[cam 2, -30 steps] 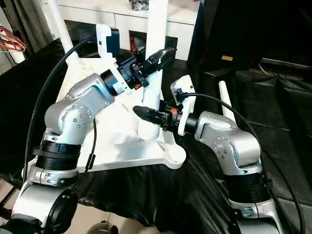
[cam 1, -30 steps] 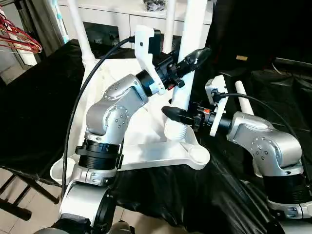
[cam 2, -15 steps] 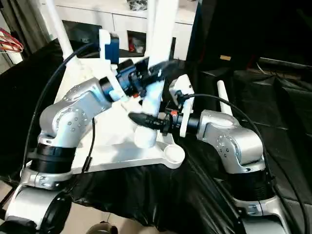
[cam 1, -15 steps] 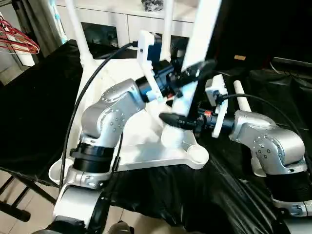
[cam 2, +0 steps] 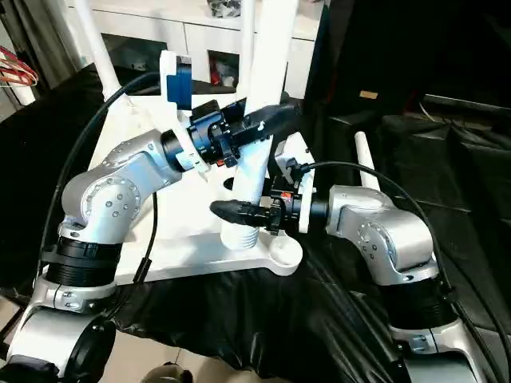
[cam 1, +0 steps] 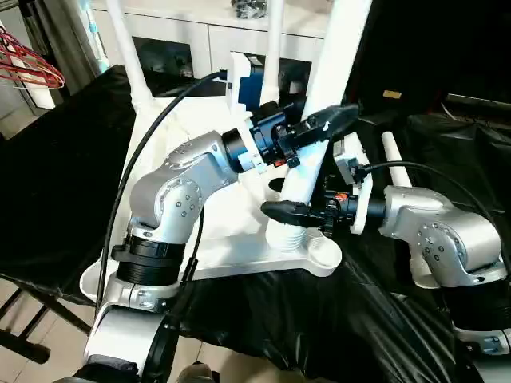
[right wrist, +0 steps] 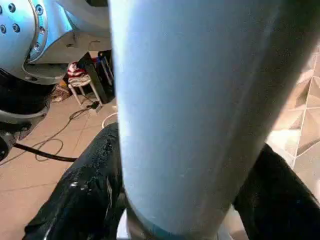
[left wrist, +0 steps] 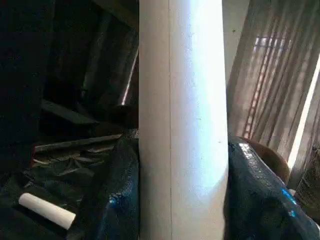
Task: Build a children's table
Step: Pick table leg
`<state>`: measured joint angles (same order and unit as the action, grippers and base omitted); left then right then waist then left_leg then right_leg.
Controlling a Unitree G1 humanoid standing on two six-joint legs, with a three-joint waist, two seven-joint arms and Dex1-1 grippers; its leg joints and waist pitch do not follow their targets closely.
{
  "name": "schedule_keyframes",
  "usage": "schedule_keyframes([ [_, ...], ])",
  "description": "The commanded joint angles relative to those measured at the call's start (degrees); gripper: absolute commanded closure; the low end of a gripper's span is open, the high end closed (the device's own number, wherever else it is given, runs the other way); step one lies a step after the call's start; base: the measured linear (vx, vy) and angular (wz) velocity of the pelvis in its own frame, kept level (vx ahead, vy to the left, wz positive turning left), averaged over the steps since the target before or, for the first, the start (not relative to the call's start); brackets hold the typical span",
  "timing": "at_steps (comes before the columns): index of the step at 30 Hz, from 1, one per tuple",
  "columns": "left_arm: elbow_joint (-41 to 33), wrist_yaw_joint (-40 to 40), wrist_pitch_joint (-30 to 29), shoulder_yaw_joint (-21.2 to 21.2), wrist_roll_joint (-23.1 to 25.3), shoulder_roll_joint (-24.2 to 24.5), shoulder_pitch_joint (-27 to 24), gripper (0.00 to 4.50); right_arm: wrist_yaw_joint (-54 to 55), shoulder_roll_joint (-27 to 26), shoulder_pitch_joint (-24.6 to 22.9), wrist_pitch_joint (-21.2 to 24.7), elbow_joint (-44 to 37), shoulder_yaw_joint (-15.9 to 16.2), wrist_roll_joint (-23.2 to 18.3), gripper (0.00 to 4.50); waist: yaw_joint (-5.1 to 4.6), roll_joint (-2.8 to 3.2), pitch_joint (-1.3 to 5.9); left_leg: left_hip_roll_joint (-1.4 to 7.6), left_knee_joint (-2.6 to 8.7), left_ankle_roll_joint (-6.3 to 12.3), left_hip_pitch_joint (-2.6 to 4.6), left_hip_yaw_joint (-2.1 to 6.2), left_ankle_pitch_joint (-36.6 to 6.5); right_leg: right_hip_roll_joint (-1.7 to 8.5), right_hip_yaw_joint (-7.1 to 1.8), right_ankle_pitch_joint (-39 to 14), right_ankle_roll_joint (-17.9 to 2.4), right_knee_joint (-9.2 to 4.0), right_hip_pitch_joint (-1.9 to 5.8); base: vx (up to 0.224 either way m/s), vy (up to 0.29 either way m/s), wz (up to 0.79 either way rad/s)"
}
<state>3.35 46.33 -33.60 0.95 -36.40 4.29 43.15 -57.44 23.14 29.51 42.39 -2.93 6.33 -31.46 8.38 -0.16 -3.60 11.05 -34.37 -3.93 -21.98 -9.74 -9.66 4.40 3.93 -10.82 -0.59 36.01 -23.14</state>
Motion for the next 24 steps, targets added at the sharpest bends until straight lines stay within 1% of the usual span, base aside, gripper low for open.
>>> schedule_keyframes([
  [1, -1.43, 0.54, -0.41, 0.17, -0.72, 0.32, 0.62, 2.68, 0.17, 0.01, 0.52, 0.04, 0.68, -0.21, -0.21, 1.58, 0.11, -0.73, 4.61, 1.67, 3.36, 1.28, 0.63, 0.31, -6.42, 3.65, -2.53, -8.06, -10.38, -4.06, 3.48, 0.000, 0.000, 0.00],
  [9, -1.42, 0.53, -0.41, 0.18, -0.73, 0.33, 0.62, 2.68, 0.17, 0.02, 0.53, 0.02, 0.71, -0.20, -0.23, 1.58, 0.13, -0.77, 4.66, 1.65, 3.31, 1.37, 0.60, 0.30, -6.04, 3.61, -2.53, -7.38, -10.49, -3.97, 3.52, 0.000, 0.000, 0.00],
  [10, -1.47, 0.90, -0.48, 0.34, -0.98, 0.61, 0.63, 2.68, 0.31, -0.03, 0.57, -0.13, 1.10, -0.09, -0.04, 1.91, 0.20, -0.50, 4.66, 1.64, 3.30, 1.33, 0.60, 0.33, -6.12, 3.63, -2.53, -7.37, -10.54, -3.97, 3.50, 0.000, 0.000, 0.00],
  [11, -1.47, 0.90, -0.48, 0.34, -0.98, 0.61, 0.63, 2.68, 0.31, -0.03, 0.57, -0.13, 1.10, -0.09, -0.04, 1.95, 0.15, -0.61, 4.65, 1.61, 3.28, 1.33, 0.59, 0.28, -6.20, 3.60, -2.55, -7.36, -10.51, -4.04, 3.51, 0.000, 0.000, 0.00],
  [14, -1.58, 1.52, -0.78, 0.49, -1.37, 0.85, 0.63, 2.68, 0.52, -0.20, 0.52, -0.40, 1.68, 0.07, 0.29, 1.99, 0.15, -0.47, 4.65, 1.65, 3.32, 1.17, 0.66, 0.33, -6.64, 3.59, -2.51, -7.59, -10.57, -4.03, 3.44, 0.000, 0.000, 0.00],
  [15, -1.60, 1.63, -0.84, 0.48, -1.37, 0.83, 0.63, 2.68, 0.52, -0.23, 0.50, -0.44, 1.70, 0.09, 0.28, 2.25, 0.12, -0.51, 4.64, 1.65, 3.36, 1.08, 0.66, 0.32, -6.74, 3.61, -2.52, -7.70, -10.61, -4.05, 3.48, 0.000, 0.000, 0.00],
  [16, -1.59, 1.76, -0.85, 0.53, -1.33, 0.81, 0.59, 2.69, 0.51, -0.26, 0.47, -0.54, 1.78, 0.10, 0.29, 2.35, 0.15, -0.44, 4.67, 1.67, 3.33, 0.99, 0.67, 0.34, -6.70, 3.62, -2.52, -7.49, -10.70, -3.99, 3.51, 0.000, 0.000, 0.00],
  [18, -1.51, 1.57, -0.63, 0.61, -1.00, 0.76, 0.51, 2.69, 0.55, -0.35, 0.42, -0.70, 1.90, 0.12, 0.33, 2.41, 0.13, -0.47, 4.68, 1.67, 3.33, 1.00, 0.64, 0.34, -6.66, 3.60, -2.52, -7.06, -10.76, -3.97, 3.53, 0.000, 0.000, 0.00],
  [19, -1.07, 0.51, -0.30, 0.52, -0.32, 0.57, 0.60, 2.69, 0.62, -0.44, 0.36, -0.77, 1.89, 0.08, 0.31, 2.57, 0.11, -0.46, 4.67, 1.67, 3.34, 0.99, 0.67, 0.35, -6.81, 3.57, -2.50, -7.01, -10.84, -3.97, 3.51, 0.000, 0.000, 0.00],
  [21, -0.23, -0.47, -0.50, 0.25, 0.06, 0.46, 0.87, 1.99, 0.86, -0.66, 0.27, -0.85, 1.83, 0.02, 0.30, 2.59, 0.15, -0.51, 4.70, 1.66, 3.30, 1.03, 0.65, 0.33, -6.71, 3.60, -2.53, -6.79, -10.88, -3.93, 3.56, 0.000, 0.000, 0.00],
  [24, 0.07, -0.44, -1.16, -0.55, -1.11, 0.40, 1.09, 1.97, 1.25, -1.07, 0.21, -0.95, 1.81, -0.04, 0.27, 2.61, 0.16, -0.56, 4.68, 1.63, 3.32, 0.95, 0.60, 0.35, -6.41, 3.65, -2.50, -6.95, -10.94, -3.90, 3.56, 0.000, 0.000, 0.00],
])
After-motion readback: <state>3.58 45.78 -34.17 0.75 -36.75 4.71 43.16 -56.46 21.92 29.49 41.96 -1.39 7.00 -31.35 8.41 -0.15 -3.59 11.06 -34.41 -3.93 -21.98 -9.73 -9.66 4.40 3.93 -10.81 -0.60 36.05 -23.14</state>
